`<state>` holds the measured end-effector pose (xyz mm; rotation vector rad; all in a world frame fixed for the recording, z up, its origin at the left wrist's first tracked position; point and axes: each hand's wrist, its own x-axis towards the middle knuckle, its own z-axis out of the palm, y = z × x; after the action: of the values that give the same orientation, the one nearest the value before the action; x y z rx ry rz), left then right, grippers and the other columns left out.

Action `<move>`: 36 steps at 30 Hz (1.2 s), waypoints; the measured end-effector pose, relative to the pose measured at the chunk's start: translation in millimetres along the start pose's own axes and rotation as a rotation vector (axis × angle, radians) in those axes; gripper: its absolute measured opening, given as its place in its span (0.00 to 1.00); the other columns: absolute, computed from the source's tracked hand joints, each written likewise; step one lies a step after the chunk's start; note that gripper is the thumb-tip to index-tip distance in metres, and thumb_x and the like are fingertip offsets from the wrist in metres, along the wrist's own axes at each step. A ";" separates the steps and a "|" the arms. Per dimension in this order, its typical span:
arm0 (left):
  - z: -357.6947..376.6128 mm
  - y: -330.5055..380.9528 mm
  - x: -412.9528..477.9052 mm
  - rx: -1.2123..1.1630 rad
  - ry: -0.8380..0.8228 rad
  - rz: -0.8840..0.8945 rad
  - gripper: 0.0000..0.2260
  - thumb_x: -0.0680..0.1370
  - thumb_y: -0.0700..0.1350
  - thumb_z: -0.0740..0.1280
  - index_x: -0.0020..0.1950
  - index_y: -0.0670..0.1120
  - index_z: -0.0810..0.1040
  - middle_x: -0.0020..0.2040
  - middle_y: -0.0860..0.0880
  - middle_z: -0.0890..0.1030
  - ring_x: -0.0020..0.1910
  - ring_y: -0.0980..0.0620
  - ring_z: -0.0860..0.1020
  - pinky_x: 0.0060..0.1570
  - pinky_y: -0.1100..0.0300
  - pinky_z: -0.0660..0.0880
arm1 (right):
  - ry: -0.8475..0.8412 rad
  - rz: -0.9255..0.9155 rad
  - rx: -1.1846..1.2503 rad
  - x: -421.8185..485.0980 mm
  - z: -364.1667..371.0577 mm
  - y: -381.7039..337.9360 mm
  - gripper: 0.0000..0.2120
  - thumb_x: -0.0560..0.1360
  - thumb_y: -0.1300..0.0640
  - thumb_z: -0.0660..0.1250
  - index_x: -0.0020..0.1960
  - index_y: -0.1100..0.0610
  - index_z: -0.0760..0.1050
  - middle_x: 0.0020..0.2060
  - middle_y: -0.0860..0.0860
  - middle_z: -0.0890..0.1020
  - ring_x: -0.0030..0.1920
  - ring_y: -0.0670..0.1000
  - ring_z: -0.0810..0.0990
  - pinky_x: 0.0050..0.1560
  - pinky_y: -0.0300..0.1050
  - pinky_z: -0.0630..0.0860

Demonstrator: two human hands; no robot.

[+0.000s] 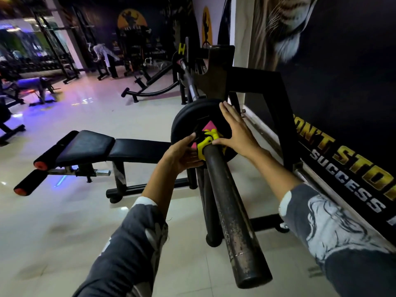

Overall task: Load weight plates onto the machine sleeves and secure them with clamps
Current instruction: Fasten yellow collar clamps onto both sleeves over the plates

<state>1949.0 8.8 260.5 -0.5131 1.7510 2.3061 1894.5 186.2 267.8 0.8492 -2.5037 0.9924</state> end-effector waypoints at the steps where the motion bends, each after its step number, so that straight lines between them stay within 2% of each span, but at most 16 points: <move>1: -0.8 -2.1 1.8 -0.044 -0.011 -0.010 0.25 0.77 0.53 0.64 0.63 0.34 0.70 0.58 0.36 0.76 0.53 0.41 0.77 0.53 0.48 0.75 | 0.016 -0.003 0.029 0.2 1.8 1.0 0.48 0.66 0.56 0.75 0.75 0.55 0.49 0.77 0.52 0.51 0.76 0.54 0.48 0.75 0.53 0.52; 2: -1.3 -4.1 3.8 -0.080 -0.026 -0.013 0.20 0.78 0.51 0.63 0.60 0.36 0.71 0.55 0.37 0.76 0.51 0.43 0.76 0.53 0.49 0.74 | 0.043 -0.006 0.048 0.2 4.1 3.3 0.47 0.66 0.56 0.76 0.75 0.56 0.50 0.76 0.52 0.52 0.76 0.54 0.49 0.75 0.52 0.52; 4: 1.0 -9.3 6.9 -0.140 -0.021 -0.010 0.10 0.79 0.49 0.62 0.48 0.42 0.73 0.43 0.44 0.72 0.41 0.50 0.72 0.48 0.53 0.76 | 0.087 -0.014 0.049 -0.5 5.9 8.5 0.47 0.65 0.56 0.76 0.75 0.56 0.52 0.76 0.52 0.54 0.76 0.54 0.51 0.75 0.51 0.53; 7: 4.8 -13.4 9.0 -0.174 0.037 0.017 0.10 0.80 0.46 0.62 0.40 0.44 0.70 0.34 0.49 0.65 0.32 0.55 0.64 0.32 0.59 0.79 | 0.092 -0.030 0.040 -2.2 5.4 9.4 0.47 0.64 0.56 0.77 0.75 0.56 0.53 0.76 0.53 0.55 0.76 0.54 0.53 0.75 0.50 0.54; 8: 6.0 -12.8 5.2 -0.177 0.054 0.023 0.11 0.80 0.46 0.62 0.38 0.44 0.70 0.33 0.49 0.65 0.30 0.55 0.64 0.30 0.60 0.78 | 0.078 -0.037 0.026 -3.4 3.7 6.8 0.47 0.65 0.55 0.76 0.75 0.57 0.53 0.76 0.53 0.55 0.76 0.55 0.53 0.75 0.50 0.54; 10: 8.4 -10.8 -4.1 -0.127 0.113 0.087 0.10 0.78 0.45 0.65 0.39 0.42 0.73 0.32 0.49 0.72 0.29 0.54 0.71 0.35 0.58 0.78 | 0.034 -0.023 -0.028 -3.8 -0.5 -0.9 0.46 0.66 0.55 0.75 0.75 0.58 0.51 0.76 0.54 0.54 0.76 0.56 0.52 0.75 0.51 0.54; 12: 10.6 -15.9 -13.0 0.112 0.285 0.277 0.11 0.77 0.46 0.67 0.50 0.37 0.78 0.42 0.42 0.81 0.41 0.46 0.80 0.48 0.53 0.79 | 0.009 0.019 -0.103 -8.4 -4.6 -11.2 0.41 0.71 0.53 0.71 0.75 0.57 0.50 0.76 0.54 0.52 0.76 0.55 0.51 0.74 0.54 0.54; 14: 9.7 -29.3 -27.1 0.452 0.457 0.516 0.13 0.78 0.46 0.65 0.59 0.40 0.78 0.53 0.40 0.82 0.53 0.44 0.80 0.56 0.54 0.76 | 0.067 0.066 -0.111 -26.3 -5.9 -19.8 0.32 0.77 0.53 0.64 0.75 0.56 0.52 0.76 0.53 0.53 0.76 0.53 0.52 0.73 0.59 0.55; 17: 0.0 -62.1 -51.2 0.699 0.430 0.872 0.13 0.79 0.43 0.62 0.63 0.45 0.75 0.58 0.43 0.81 0.59 0.46 0.78 0.59 0.54 0.74 | 0.187 0.101 -0.072 -82.5 4.4 -25.0 0.26 0.79 0.53 0.58 0.74 0.55 0.55 0.75 0.53 0.58 0.76 0.52 0.54 0.72 0.62 0.53; 19: -3.9 -83.4 -64.0 0.803 0.386 0.981 0.16 0.79 0.44 0.62 0.66 0.44 0.72 0.64 0.43 0.77 0.65 0.45 0.73 0.64 0.51 0.70 | 0.199 0.147 -0.072 -120.5 10.6 -26.5 0.25 0.79 0.54 0.58 0.74 0.56 0.55 0.75 0.54 0.60 0.75 0.53 0.56 0.73 0.61 0.54; 23: 5.0 -120.7 -105.2 0.983 0.348 0.953 0.22 0.80 0.48 0.61 0.72 0.41 0.64 0.72 0.42 0.67 0.74 0.45 0.61 0.72 0.52 0.58 | 0.207 0.181 -0.031 -180.8 13.1 -43.6 0.24 0.80 0.56 0.56 0.73 0.60 0.56 0.74 0.57 0.61 0.75 0.55 0.57 0.75 0.53 0.51; 26: 17.9 -141.3 -137.1 1.018 0.331 0.924 0.24 0.80 0.50 0.59 0.73 0.41 0.61 0.75 0.43 0.63 0.75 0.47 0.57 0.74 0.51 0.55 | 0.252 0.181 0.013 -217.7 7.2 -59.8 0.24 0.79 0.56 0.56 0.72 0.62 0.58 0.73 0.59 0.62 0.74 0.56 0.58 0.74 0.51 0.53; 28: 25.5 -153.7 -162.8 0.988 0.321 0.922 0.24 0.80 0.50 0.59 0.73 0.41 0.61 0.75 0.43 0.63 0.75 0.47 0.57 0.74 0.52 0.54 | 0.272 0.201 0.060 -244.4 0.1 -70.8 0.24 0.79 0.56 0.57 0.73 0.61 0.58 0.73 0.58 0.63 0.74 0.55 0.58 0.74 0.51 0.54; 31: 33.2 -174.2 -202.3 0.948 0.316 0.939 0.23 0.80 0.49 0.59 0.73 0.41 0.62 0.74 0.43 0.64 0.75 0.47 0.57 0.74 0.50 0.55 | 0.295 0.201 0.118 -286.6 -9.3 -89.5 0.25 0.78 0.55 0.59 0.72 0.60 0.59 0.73 0.58 0.63 0.74 0.52 0.57 0.73 0.46 0.53; 34: 34.3 -198.2 -240.9 0.936 0.322 0.998 0.22 0.80 0.48 0.60 0.71 0.40 0.64 0.72 0.42 0.68 0.73 0.46 0.62 0.72 0.50 0.60 | 0.345 0.160 0.170 -332.8 -9.4 -111.2 0.24 0.77 0.52 0.59 0.70 0.61 0.62 0.70 0.55 0.67 0.72 0.52 0.63 0.73 0.47 0.58; 36: 29.1 -211.5 -261.1 0.947 0.356 1.011 0.21 0.79 0.49 0.60 0.70 0.40 0.67 0.68 0.41 0.72 0.69 0.44 0.68 0.68 0.51 0.65 | 0.345 0.113 0.181 -354.7 -2.7 -127.7 0.23 0.77 0.49 0.58 0.67 0.61 0.67 0.65 0.52 0.71 0.68 0.49 0.66 0.69 0.37 0.61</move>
<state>2261.2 108.4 181.0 0.2367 3.4937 1.3861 2249.5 259.2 164.0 0.5328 -2.2110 1.2960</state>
